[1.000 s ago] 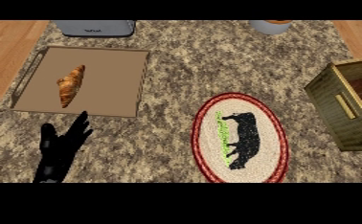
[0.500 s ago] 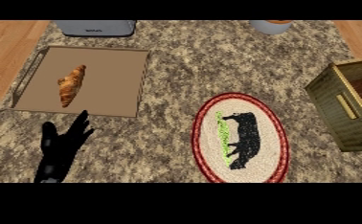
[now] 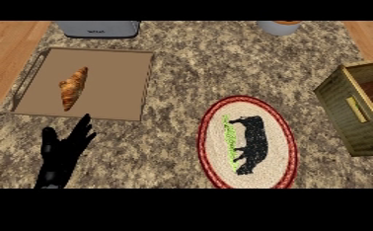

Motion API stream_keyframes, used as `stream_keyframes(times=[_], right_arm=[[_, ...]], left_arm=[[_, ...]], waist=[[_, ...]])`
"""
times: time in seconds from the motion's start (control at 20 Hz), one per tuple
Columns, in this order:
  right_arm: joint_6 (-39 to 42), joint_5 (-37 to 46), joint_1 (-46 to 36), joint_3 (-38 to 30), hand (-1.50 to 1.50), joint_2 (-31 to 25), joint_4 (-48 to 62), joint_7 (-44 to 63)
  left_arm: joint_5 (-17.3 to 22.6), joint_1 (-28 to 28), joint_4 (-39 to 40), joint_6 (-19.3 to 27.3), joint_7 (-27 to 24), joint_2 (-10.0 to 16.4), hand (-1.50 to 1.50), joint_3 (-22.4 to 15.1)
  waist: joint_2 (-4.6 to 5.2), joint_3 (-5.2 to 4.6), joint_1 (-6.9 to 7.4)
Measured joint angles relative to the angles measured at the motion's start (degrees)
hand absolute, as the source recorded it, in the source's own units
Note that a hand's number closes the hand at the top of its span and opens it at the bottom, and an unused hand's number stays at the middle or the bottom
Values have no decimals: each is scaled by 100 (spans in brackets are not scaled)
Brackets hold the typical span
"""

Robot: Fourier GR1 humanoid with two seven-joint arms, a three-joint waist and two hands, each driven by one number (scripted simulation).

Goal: Pick the lemon from the placemat and place it in the basket

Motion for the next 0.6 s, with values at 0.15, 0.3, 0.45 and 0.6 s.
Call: stream_keyframes(times=[0.15,0.3,0.45,0.6], right_arm=[[86,-105,-223,-146,-150,-166,347,-38],[245,-263,-341,-386,-150,-402,852,-97],[311,-306,-473,-558,-150,-691,1453,-179],[315,-265,-494,-660,-150,-975,1972,-330]], left_arm=[[-60,33,-86,30,76,-48,0,-51],[-67,70,-104,17,0,-62,0,-29],[-67,42,-138,20,83,-103,0,-49],[-84,29,-111,5,60,-106,0,-40]], waist=[[-3,-4,-10],[-2,-6,-14],[13,-5,12],[23,-2,20]])
